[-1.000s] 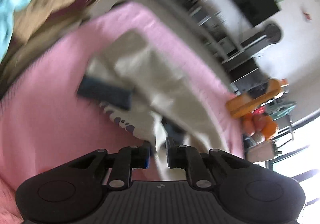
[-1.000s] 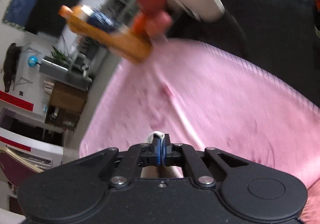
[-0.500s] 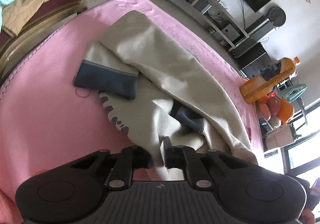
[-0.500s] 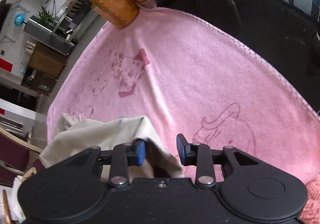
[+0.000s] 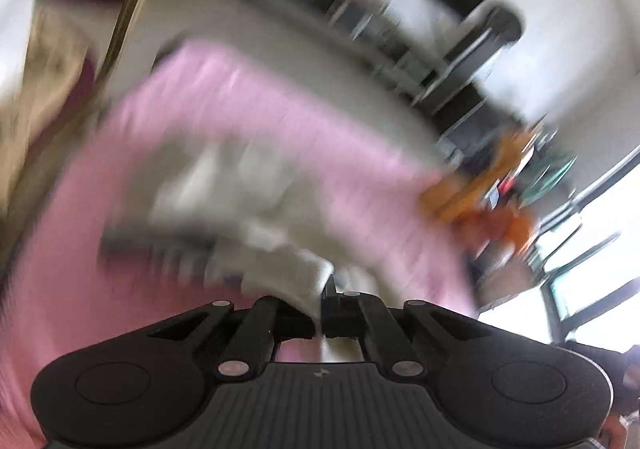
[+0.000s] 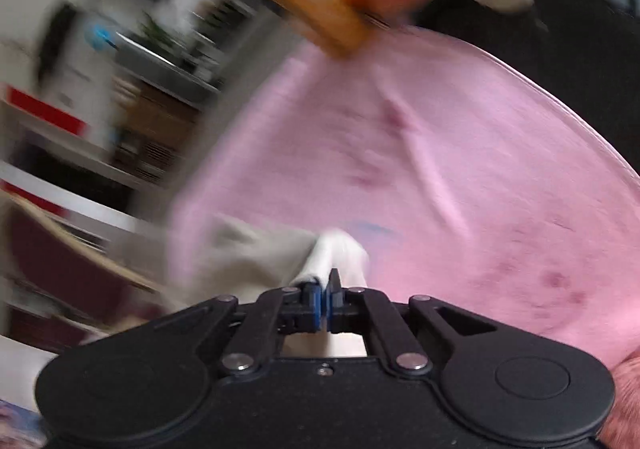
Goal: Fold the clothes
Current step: 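Lift the sweatshirt with both grippers and shake it out in the air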
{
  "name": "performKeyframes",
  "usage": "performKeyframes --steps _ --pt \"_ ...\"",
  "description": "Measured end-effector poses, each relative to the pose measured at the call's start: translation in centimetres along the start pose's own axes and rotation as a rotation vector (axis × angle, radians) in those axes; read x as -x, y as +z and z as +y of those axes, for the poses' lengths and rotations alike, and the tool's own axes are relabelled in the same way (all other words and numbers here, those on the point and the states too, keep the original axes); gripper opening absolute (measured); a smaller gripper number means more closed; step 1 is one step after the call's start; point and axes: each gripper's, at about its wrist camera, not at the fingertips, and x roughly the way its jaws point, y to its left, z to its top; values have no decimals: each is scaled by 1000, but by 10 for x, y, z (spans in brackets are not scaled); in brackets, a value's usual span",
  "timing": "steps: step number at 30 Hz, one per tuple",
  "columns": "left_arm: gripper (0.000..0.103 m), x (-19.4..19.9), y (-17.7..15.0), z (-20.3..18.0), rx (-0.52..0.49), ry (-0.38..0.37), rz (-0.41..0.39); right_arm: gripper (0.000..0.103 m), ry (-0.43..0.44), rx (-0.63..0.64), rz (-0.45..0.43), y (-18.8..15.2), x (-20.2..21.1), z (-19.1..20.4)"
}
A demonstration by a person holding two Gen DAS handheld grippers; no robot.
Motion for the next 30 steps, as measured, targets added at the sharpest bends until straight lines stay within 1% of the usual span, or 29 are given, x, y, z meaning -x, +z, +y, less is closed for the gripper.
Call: performKeyframes --steps 1,2,3,4,5,6,8,9,10,11,12,13,14,15,16,20,22,24,25,26,28,30 --pt "0 22 19 -13 9 -41 -54 2 54 -2 -51 11 22 21" --pt "0 49 34 -23 16 -88 -122 2 101 -7 -129 21 49 39" --pt "0 79 42 -30 18 -126 -192 2 140 -14 -214 29 77 54" --pt "0 109 50 -37 21 -164 -263 2 163 -37 -304 33 105 63" --pt "0 135 55 -43 20 -191 -317 2 175 -70 -396 34 133 67" --pt "0 151 52 -47 6 -182 -316 2 175 -95 -430 30 149 66" --pt "0 180 45 -57 -29 -165 -315 2 159 -132 -427 17 169 55" --pt "0 189 37 -62 -69 -156 -318 2 133 -125 -392 6 171 51" --pt "0 198 30 -66 -104 -154 -324 2 100 -93 -334 -9 168 45" --pt "0 210 24 -69 -124 -173 -341 2 109 -80 -283 -24 167 40" --pt "0 221 18 -71 -144 -193 -358 2 141 -81 -238 -38 169 33" --pt "0 232 13 -73 -161 -207 -378 2 183 -82 -224 -48 175 31" --pt "0 242 10 -75 -163 -205 -410 2 231 -82 -230 -55 185 31" --pt "0 252 10 -74 -153 -210 -444 2 264 -65 -260 -60 199 36" --pt "0 262 10 -73 -144 -218 -479 2 290 -37 -310 -61 215 44" --pt "0 306 20 -66 -116 -278 -623 2 396 93 -473 -62 276 85" --pt "0 319 23 -64 -132 -263 -657 2 443 188 -526 -63 300 108" --pt "0 316 30 -63 -132 -233 -657 2 435 284 -569 -64 309 132" --pt "2 308 36 -60 -119 -229 -640 2 420 325 -585 -63 307 144" --pt "3 297 45 -57 -98 -212 -608 2 396 344 -580 -56 297 153" --pt "2 262 66 -54 -66 -136 -516 2 340 359 -548 -39 269 170" --pt "1 209 91 -51 -61 -40 -419 2 250 364 -500 -15 224 181"
